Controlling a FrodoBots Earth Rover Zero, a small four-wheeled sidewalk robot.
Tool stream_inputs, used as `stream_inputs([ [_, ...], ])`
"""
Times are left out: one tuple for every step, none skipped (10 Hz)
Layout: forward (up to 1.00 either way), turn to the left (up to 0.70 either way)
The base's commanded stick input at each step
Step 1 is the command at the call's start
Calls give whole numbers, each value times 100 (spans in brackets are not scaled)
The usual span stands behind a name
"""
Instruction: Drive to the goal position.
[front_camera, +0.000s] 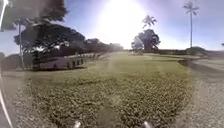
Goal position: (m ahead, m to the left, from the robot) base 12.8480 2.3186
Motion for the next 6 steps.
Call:
stream_inputs([
  [45,0],
  [45,0],
  [45,0],
  [45,0],
  [45,0],
  [45,0],
])
